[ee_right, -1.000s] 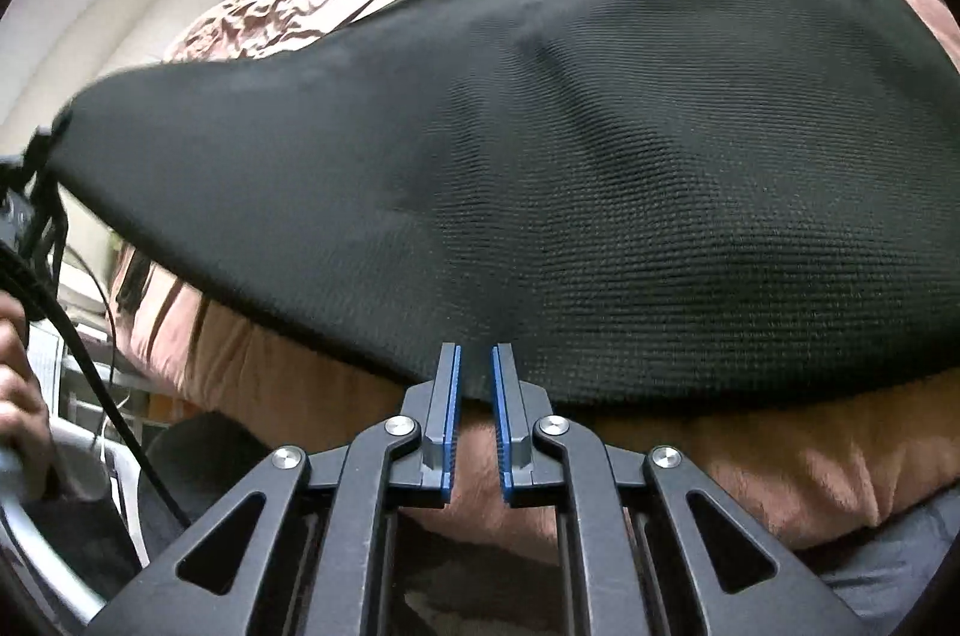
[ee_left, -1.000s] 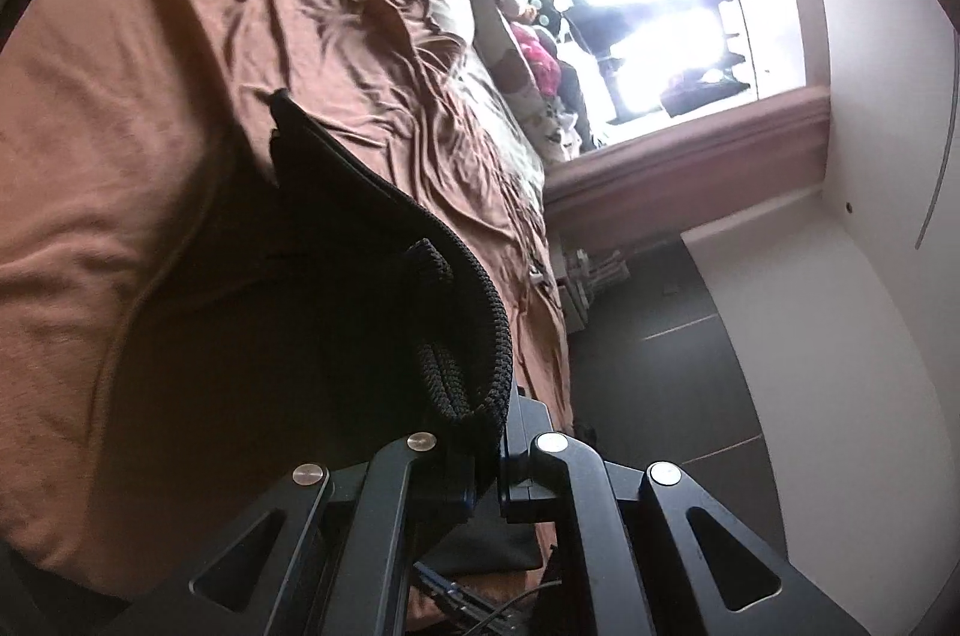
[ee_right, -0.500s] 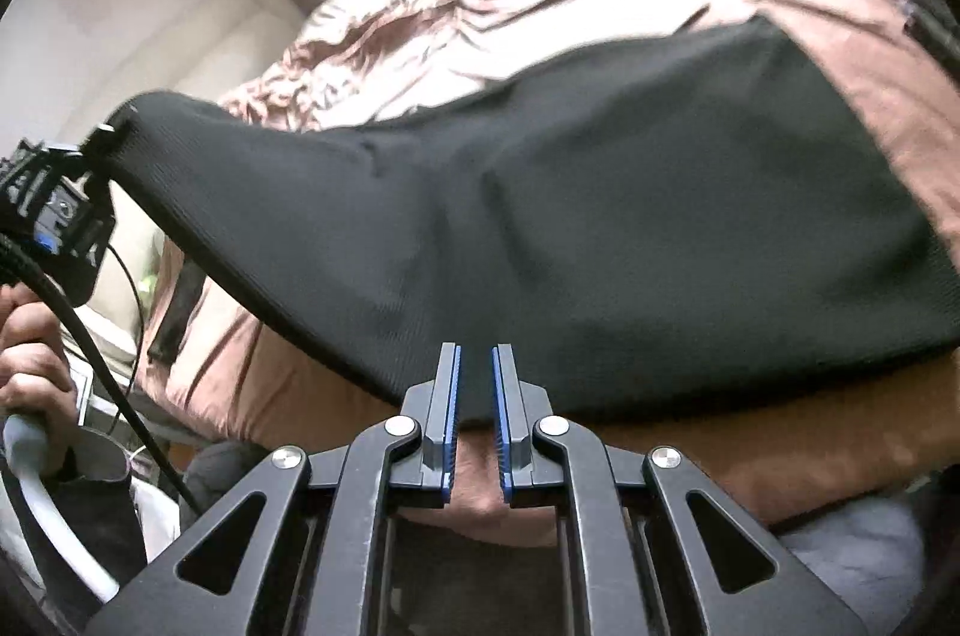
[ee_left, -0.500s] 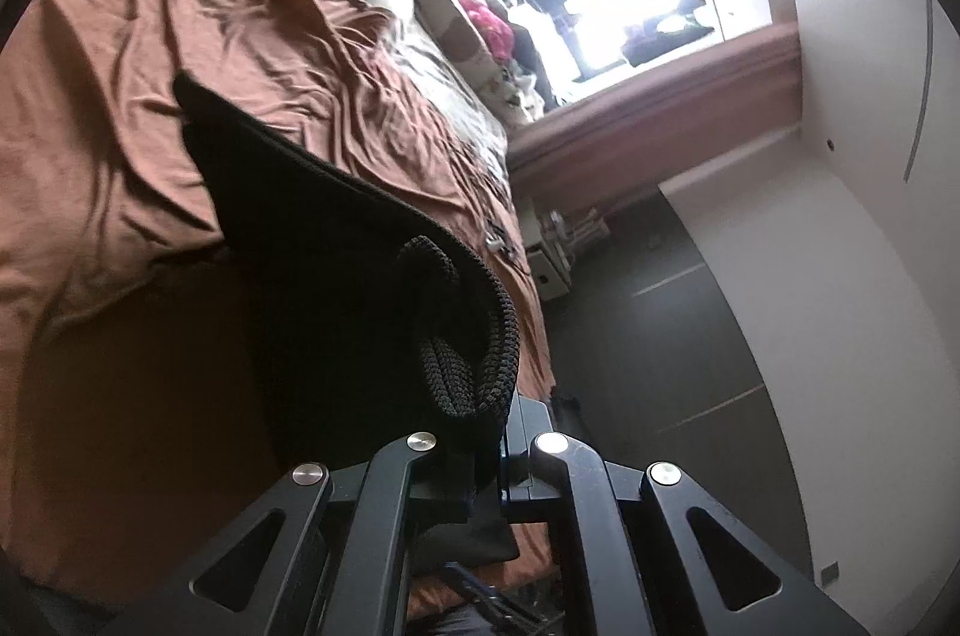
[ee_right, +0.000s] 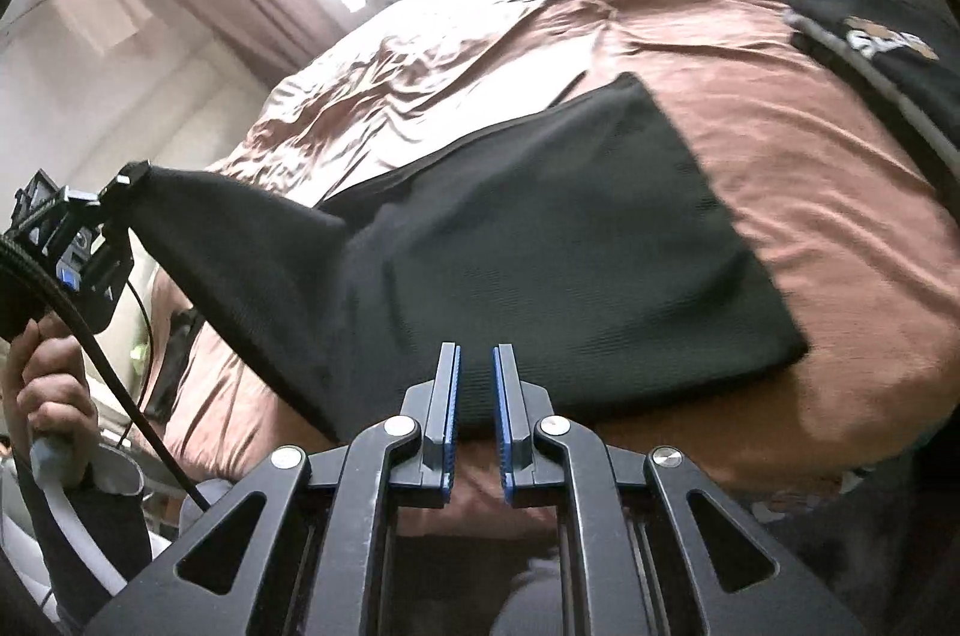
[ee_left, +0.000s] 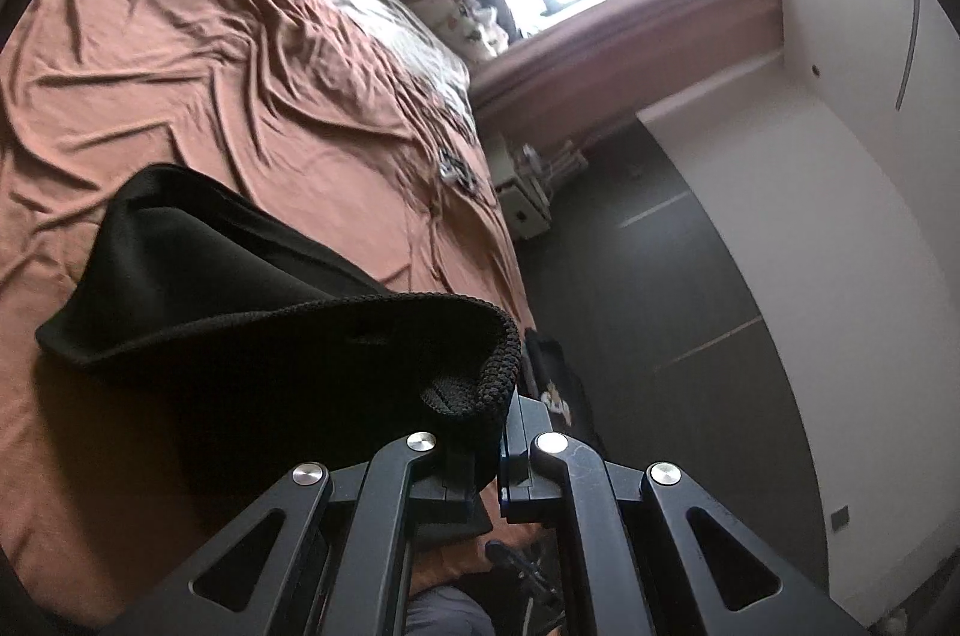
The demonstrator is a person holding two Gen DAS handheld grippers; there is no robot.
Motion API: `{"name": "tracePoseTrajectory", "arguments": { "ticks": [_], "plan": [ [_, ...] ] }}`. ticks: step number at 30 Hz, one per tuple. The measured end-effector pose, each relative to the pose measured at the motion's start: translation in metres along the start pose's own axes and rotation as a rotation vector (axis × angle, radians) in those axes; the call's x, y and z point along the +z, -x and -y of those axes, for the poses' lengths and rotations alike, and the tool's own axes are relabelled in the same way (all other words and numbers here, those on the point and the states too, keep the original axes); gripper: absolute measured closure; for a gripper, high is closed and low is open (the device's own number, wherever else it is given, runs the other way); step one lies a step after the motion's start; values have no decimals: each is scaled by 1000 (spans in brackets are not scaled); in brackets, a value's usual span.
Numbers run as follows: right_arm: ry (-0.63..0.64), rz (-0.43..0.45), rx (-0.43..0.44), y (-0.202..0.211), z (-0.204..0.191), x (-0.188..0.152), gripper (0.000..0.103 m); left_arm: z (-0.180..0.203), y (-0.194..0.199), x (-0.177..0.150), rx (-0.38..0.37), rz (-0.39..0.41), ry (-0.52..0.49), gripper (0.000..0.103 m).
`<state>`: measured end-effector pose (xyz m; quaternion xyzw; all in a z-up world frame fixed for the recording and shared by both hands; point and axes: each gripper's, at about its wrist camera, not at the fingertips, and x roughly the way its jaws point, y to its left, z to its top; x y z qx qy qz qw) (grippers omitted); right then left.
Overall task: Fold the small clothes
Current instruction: 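Lift the shirt edge with the left gripper and fold it over the right gripper, then lower the folded layer onto the shirt and open both grippers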
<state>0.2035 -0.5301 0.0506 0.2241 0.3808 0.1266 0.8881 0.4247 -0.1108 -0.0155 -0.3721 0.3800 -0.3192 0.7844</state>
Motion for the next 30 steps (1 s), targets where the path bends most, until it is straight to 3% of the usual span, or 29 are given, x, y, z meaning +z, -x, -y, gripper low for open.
{"name": "tracePoseTrajectory", "arguments": {
  "ticks": [8, 10, 14, 30],
  "plan": [
    [-18, 33, -45, 33, 17, -12, 96, 8, -48, -15, -11, -90, -17, 99],
    [-28, 45, -49, 38, 22, -14, 102, 10, -58, -18, -12, -110, -22, 99],
    [-58, 52, -67, 46, 34, -16, 102, 13, -80, -27, -19, -168, -36, 99],
    [-131, 68, -90, 76, 65, -24, 103, 34, -180, -88, -28, -399, -88, 99]
  ]
}}
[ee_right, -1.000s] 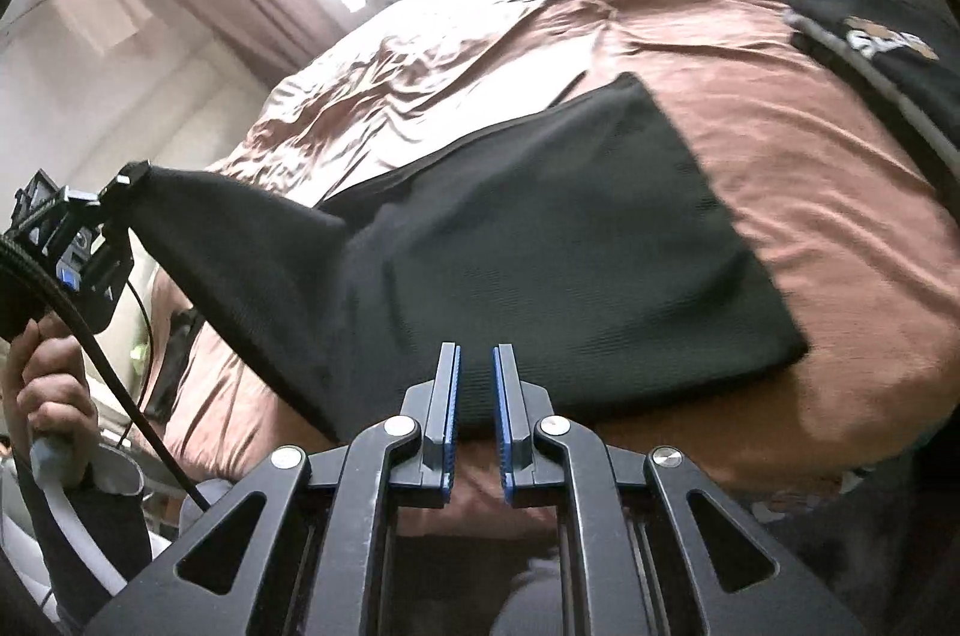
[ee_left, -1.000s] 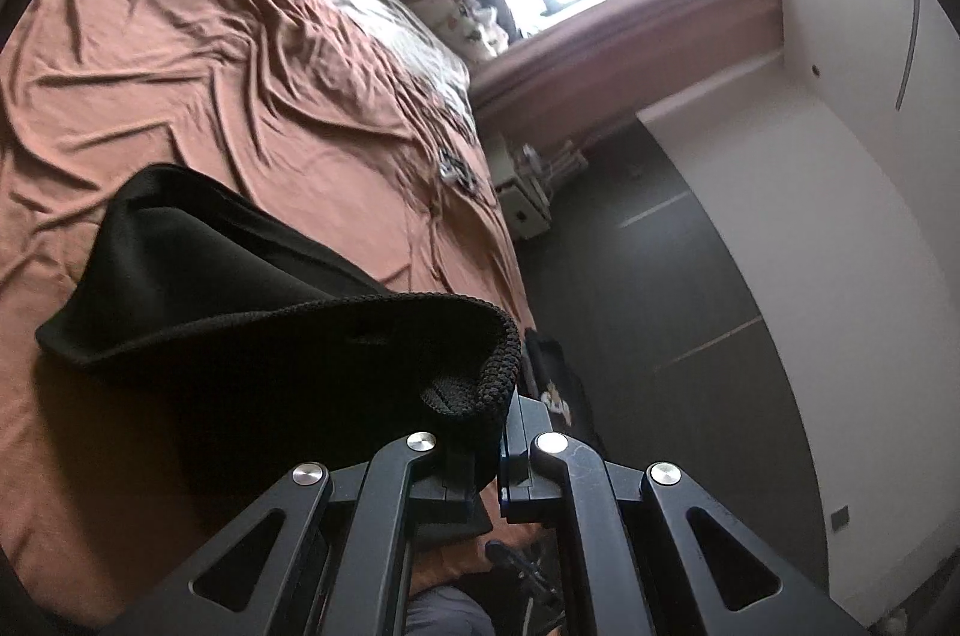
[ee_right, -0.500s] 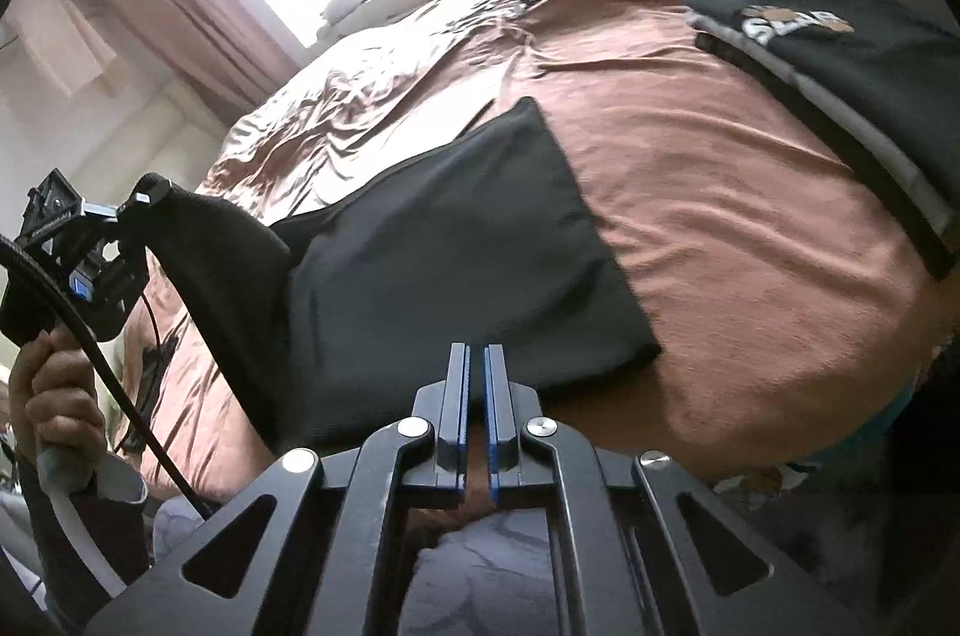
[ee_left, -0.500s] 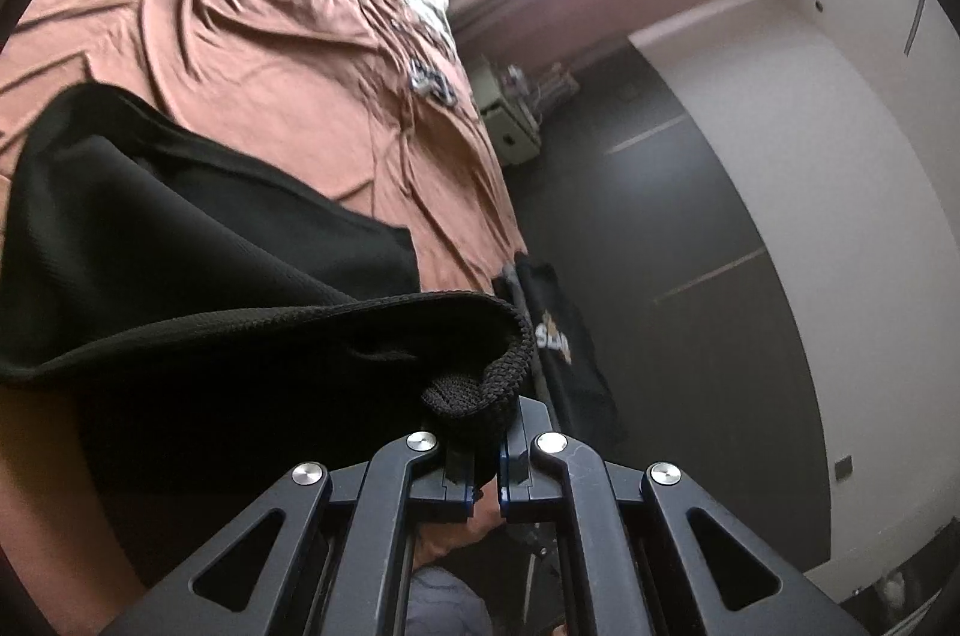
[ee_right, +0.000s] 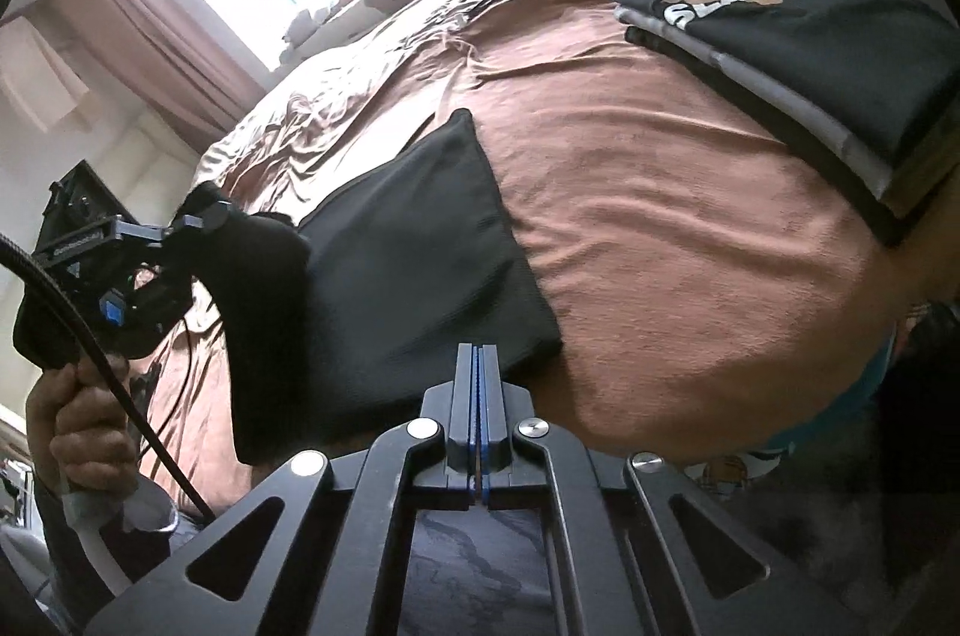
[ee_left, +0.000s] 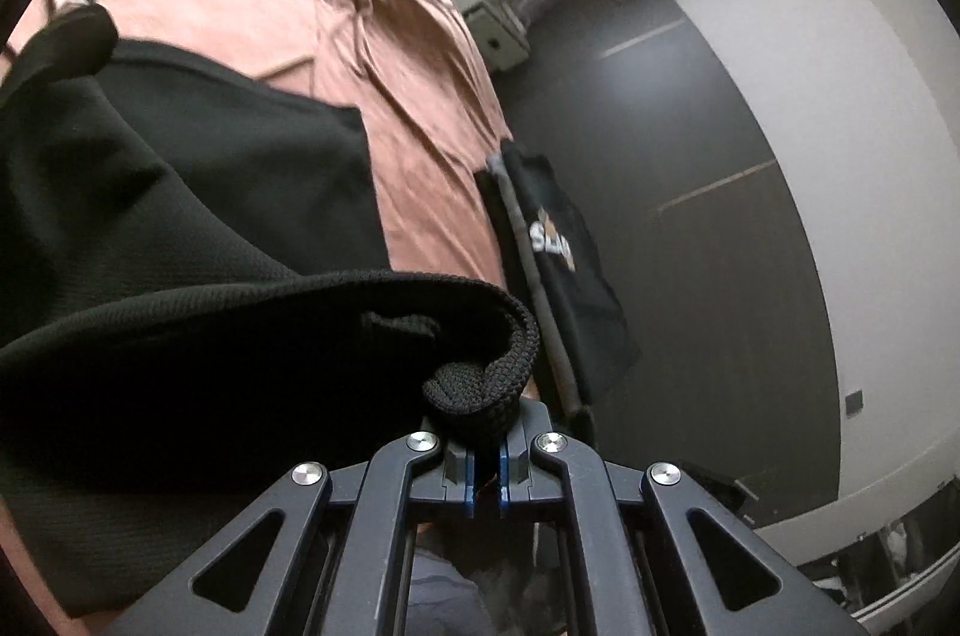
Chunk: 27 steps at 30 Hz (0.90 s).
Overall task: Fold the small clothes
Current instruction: 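Lower the folded layer onto the shirt and open both grippers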
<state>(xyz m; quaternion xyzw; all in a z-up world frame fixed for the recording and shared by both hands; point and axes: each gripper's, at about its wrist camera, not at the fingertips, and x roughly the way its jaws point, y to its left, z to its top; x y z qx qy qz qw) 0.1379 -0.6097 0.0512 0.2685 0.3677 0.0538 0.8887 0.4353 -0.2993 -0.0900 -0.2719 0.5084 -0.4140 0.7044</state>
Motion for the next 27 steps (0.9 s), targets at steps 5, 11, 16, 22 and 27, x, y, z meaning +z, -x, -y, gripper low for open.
{"name": "tracePoseTrajectory", "arguments": {
  "ticks": [5, 11, 16, 22, 27],
  "plan": [
    [-40, -17, 24, -2, 9, 4, 103, 4, -32, -9, 6, -61, -11, 99],
    [-47, -68, 46, -13, 9, 7, 100, -7, -51, -15, 12, -124, 18, 55],
    [11, -70, 34, -21, -4, 9, 41, -14, -26, -13, 38, -60, 18, 8],
    [115, -133, 13, -38, -18, 15, 41, -37, 10, -10, 108, -16, 48, 8],
    [204, -194, -13, -58, -33, 20, 41, -63, 33, -11, 156, 14, 94, 7]
  ]
}}
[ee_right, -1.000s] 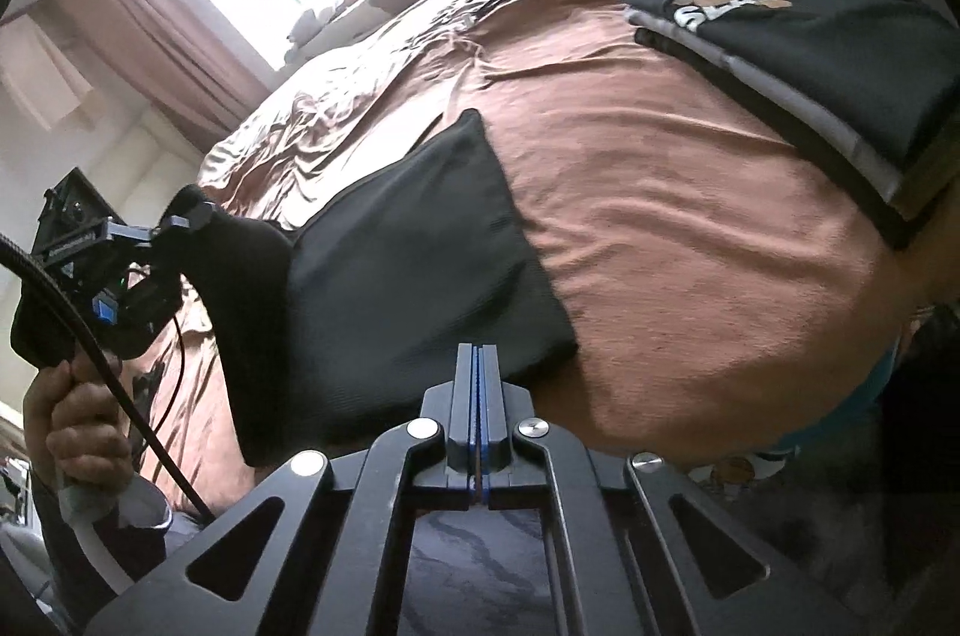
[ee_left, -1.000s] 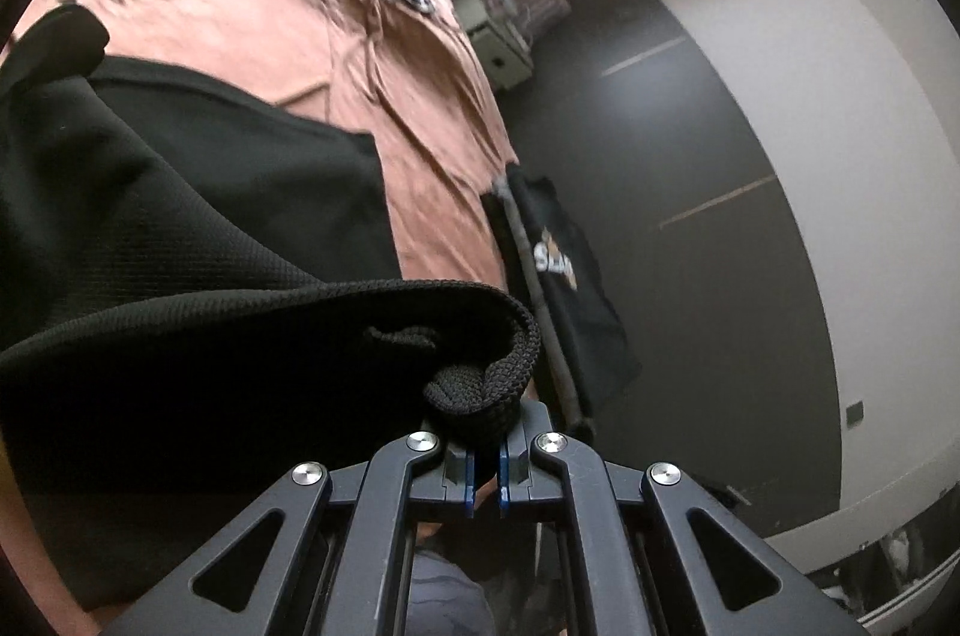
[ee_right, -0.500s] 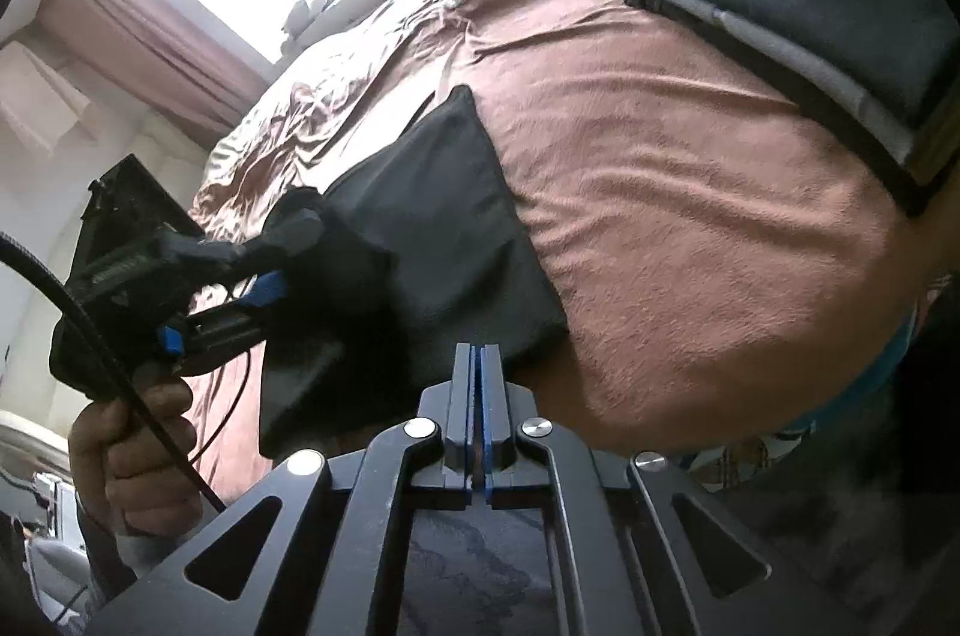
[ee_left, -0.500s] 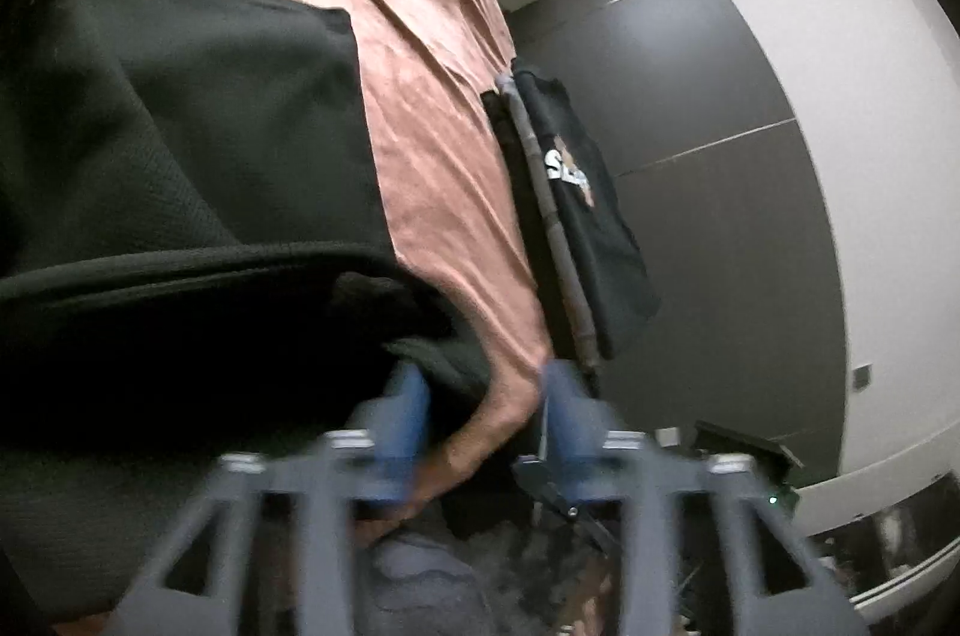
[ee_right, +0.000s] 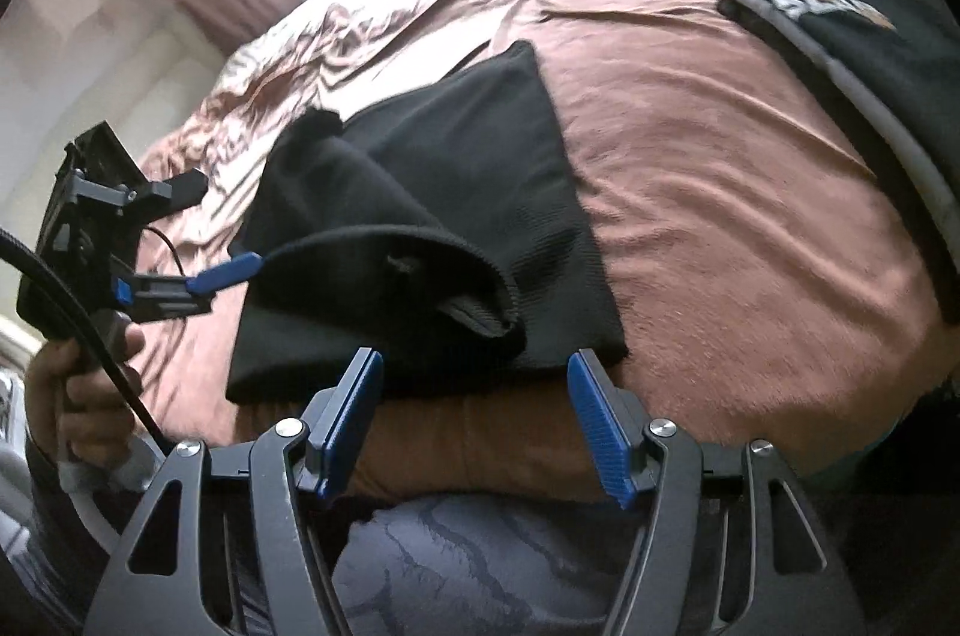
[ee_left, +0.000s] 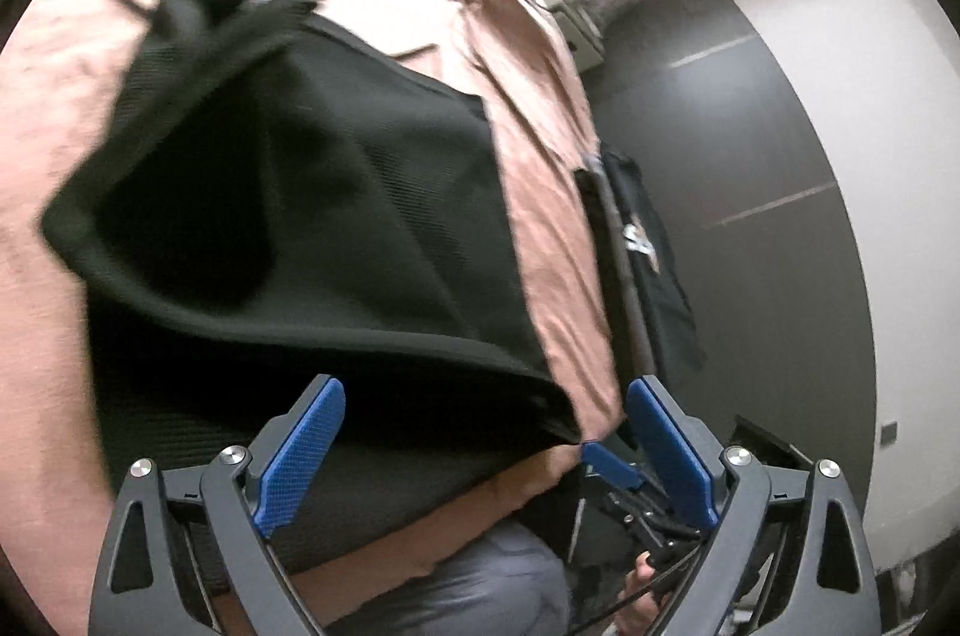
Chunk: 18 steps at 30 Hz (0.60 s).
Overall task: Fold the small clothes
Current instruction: 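Lower the folded layer onto the shirt and open both grippers, then close the right gripper on the ribbed folded edge while the left gripper pinches the shirt edge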
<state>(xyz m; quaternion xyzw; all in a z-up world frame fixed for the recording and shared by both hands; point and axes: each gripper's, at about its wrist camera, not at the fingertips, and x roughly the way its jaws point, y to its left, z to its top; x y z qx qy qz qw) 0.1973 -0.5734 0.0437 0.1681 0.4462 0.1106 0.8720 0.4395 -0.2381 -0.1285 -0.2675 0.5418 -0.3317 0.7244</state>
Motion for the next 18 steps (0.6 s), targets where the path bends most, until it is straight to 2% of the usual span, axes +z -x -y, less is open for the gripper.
{"name": "tracePoseTrajectory", "arguments": {
  "ticks": [4, 9, 15, 17, 18],
  "plan": [
    [53, -46, -32, -15, -8, 9, 41, -23, 10, 1, 35, 22, 55, 7],
    [116, -55, -105, -28, -17, 19, 42, -51, 25, 3, 72, 62, 121, 7],
    [144, -41, -129, -36, -19, 26, 75, -73, 35, 9, 94, 107, 170, 9],
    [133, -29, -122, -34, -16, 25, 90, -77, 33, 14, 93, 113, 175, 19],
    [126, -21, -114, -33, -14, 24, 92, -79, 32, 16, 96, 110, 179, 28]
  ]
}}
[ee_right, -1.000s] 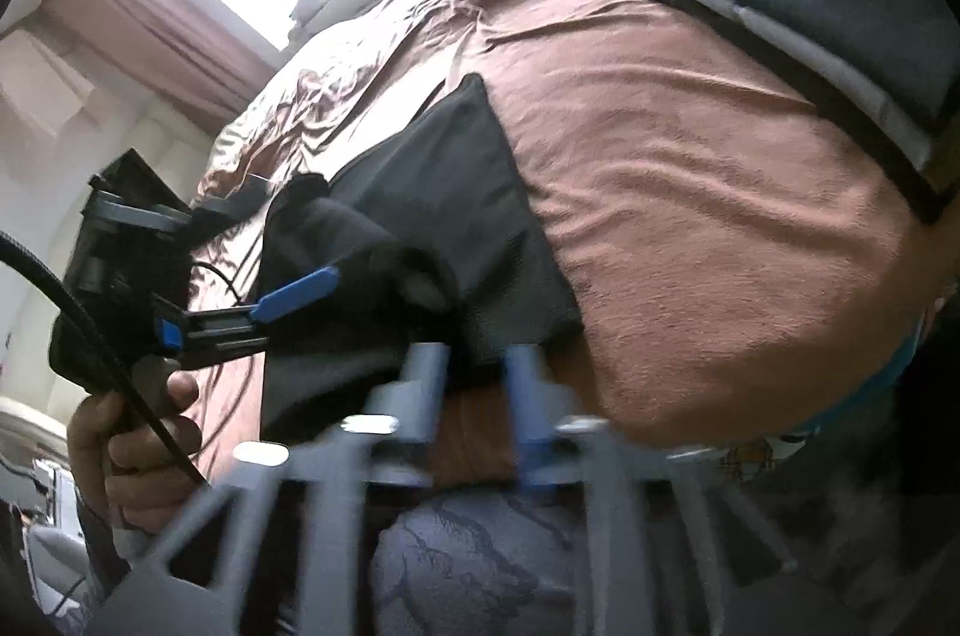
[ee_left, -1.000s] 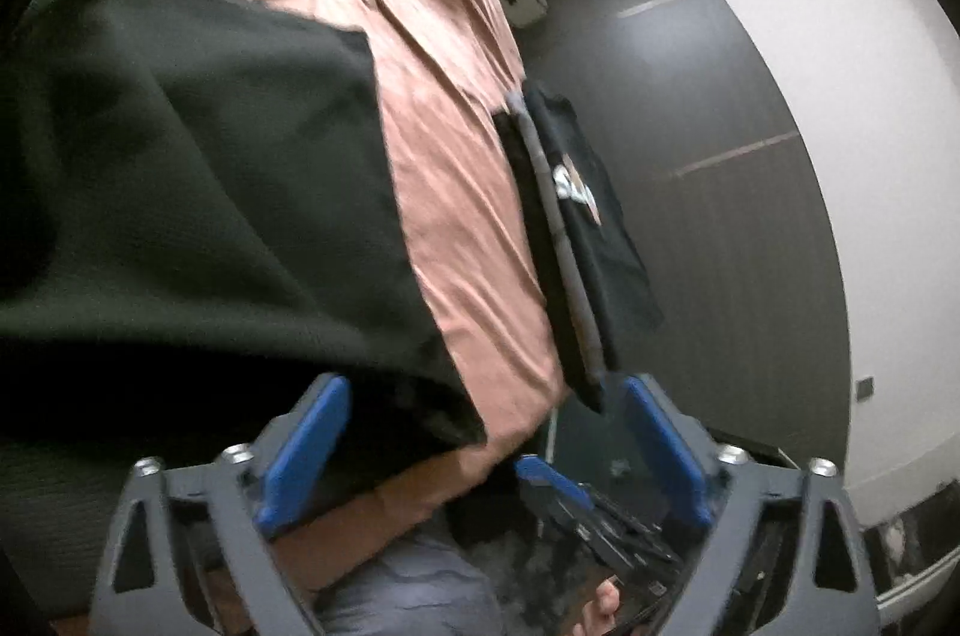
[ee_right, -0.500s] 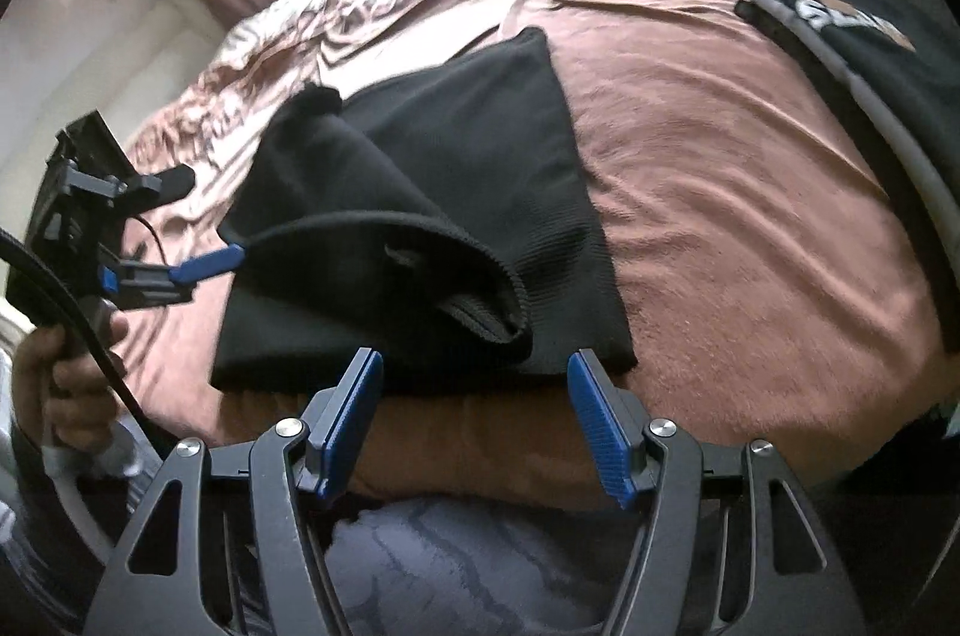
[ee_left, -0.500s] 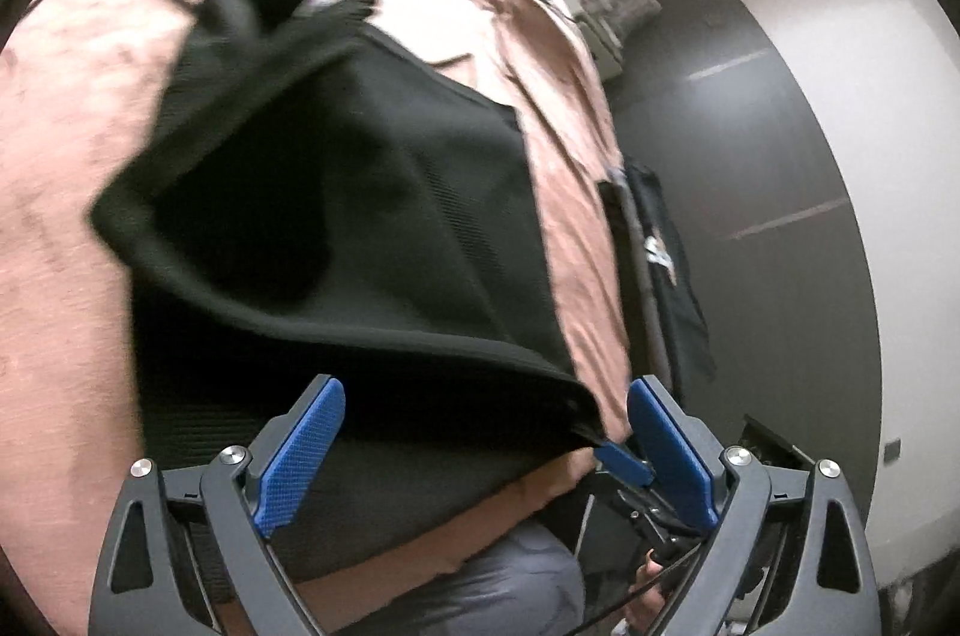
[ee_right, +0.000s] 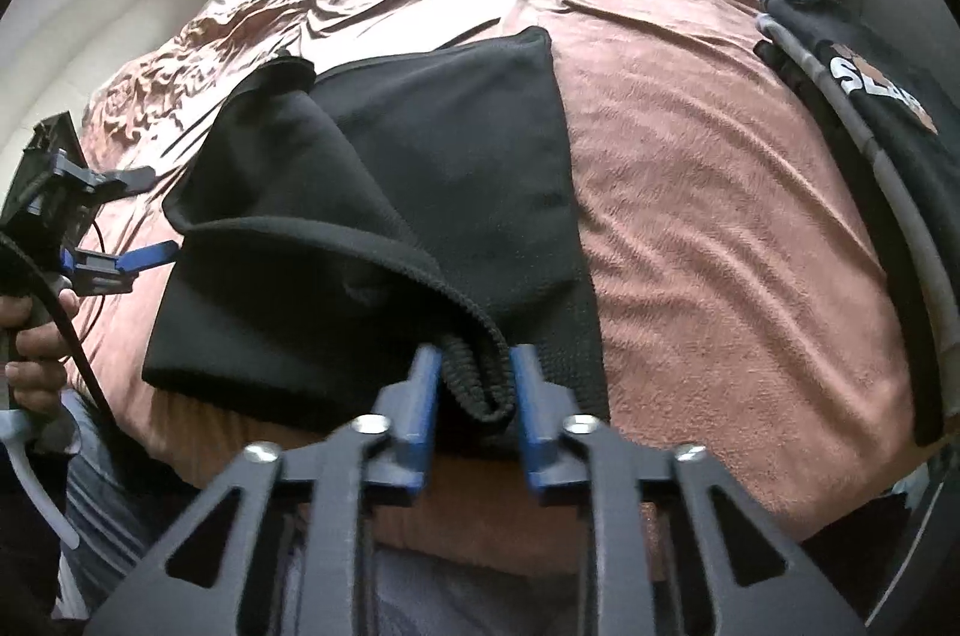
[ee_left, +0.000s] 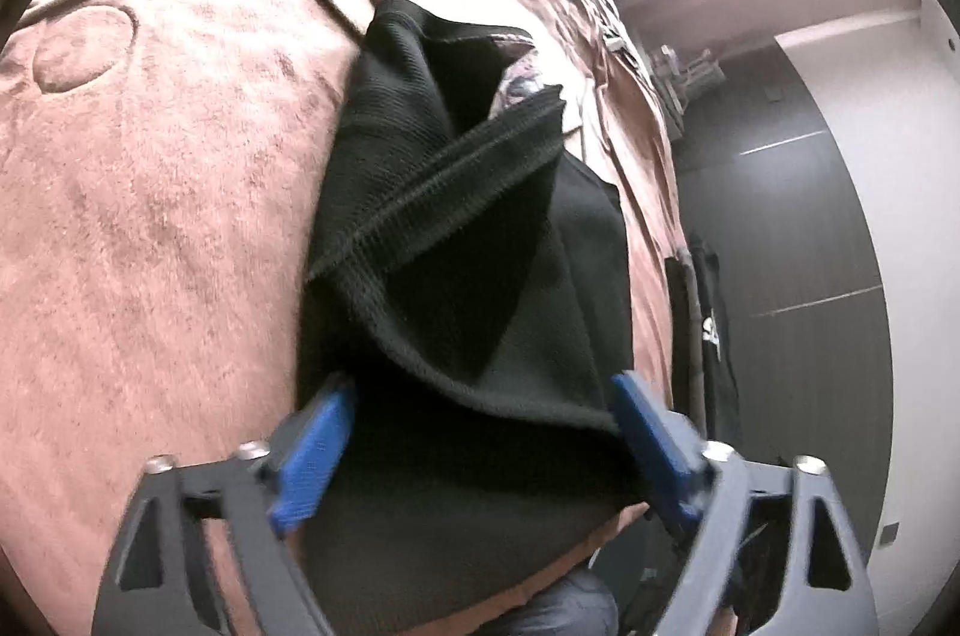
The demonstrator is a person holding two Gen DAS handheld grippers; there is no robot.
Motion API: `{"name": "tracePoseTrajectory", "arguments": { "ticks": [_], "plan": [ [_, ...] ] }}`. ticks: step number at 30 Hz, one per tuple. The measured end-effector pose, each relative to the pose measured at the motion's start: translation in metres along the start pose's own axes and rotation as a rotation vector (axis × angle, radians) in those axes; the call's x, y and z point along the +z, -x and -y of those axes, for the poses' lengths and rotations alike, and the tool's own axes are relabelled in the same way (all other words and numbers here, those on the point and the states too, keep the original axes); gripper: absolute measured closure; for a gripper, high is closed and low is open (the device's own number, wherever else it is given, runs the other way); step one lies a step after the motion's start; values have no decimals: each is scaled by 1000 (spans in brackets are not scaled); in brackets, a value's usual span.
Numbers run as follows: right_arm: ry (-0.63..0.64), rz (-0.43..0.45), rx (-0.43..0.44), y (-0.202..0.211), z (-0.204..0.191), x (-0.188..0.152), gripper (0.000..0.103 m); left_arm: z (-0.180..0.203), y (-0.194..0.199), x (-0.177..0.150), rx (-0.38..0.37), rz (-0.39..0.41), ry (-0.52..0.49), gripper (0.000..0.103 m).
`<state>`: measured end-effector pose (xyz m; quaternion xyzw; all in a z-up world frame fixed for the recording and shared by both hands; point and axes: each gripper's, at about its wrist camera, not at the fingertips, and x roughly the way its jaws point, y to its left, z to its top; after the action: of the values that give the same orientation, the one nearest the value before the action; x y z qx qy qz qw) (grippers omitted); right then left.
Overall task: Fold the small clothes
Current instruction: 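Close the right gripper on the ribbed folded edge while the left gripper pinches the shirt edge, then open both grippers and release the folded shirt edges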
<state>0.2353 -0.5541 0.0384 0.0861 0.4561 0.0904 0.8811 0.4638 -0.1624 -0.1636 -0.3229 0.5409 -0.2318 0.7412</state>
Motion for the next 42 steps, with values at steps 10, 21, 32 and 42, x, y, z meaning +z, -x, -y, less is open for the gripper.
{"name": "tracePoseTrajectory", "arguments": {
  "ticks": [10, 21, 32, 42],
  "plan": [
    [-62, 39, 77, 14, 15, -13, 97, 18, 2, 27, 1, 31, -40, 95],
    [-122, 47, 135, 14, 29, -16, 97, 95, 7, 61, -91, 61, -176, 96],
    [-184, 68, 167, 13, 42, -19, 97, 180, -38, 91, -143, 11, -315, 97],
    [-270, 68, 217, 6, 57, -25, 98, 186, -116, 120, -55, -57, -321, 97]
  ]
}}
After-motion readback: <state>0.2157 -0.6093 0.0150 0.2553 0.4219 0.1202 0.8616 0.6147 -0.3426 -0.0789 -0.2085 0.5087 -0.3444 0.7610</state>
